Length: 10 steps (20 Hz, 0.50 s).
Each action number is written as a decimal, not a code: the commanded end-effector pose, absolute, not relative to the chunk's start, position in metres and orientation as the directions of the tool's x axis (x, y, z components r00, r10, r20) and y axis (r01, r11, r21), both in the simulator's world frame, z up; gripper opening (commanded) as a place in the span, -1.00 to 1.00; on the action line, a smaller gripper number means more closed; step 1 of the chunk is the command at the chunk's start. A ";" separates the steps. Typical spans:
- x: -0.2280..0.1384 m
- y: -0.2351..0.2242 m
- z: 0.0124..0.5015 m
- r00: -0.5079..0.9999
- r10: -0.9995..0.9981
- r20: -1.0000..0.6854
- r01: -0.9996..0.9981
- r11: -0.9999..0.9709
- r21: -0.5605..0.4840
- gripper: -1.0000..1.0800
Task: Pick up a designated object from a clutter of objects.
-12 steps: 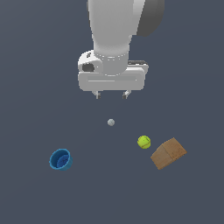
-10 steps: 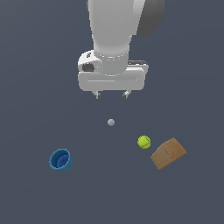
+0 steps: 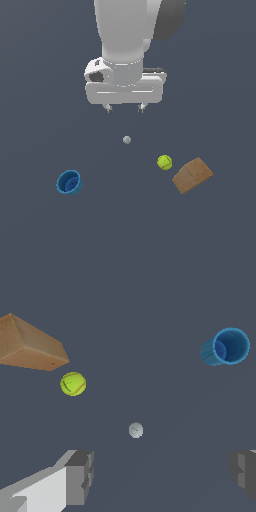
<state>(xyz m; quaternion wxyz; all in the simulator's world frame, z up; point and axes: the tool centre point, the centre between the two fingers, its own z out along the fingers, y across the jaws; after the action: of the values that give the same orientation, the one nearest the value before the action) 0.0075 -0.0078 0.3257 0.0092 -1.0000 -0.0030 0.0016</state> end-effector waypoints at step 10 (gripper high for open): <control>0.016 0.001 0.323 0.999 -0.042 -0.005 -0.042 -0.999 -0.020 0.92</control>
<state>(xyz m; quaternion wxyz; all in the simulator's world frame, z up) 0.0140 -0.0017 0.3235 0.0099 -0.9998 0.0150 0.0018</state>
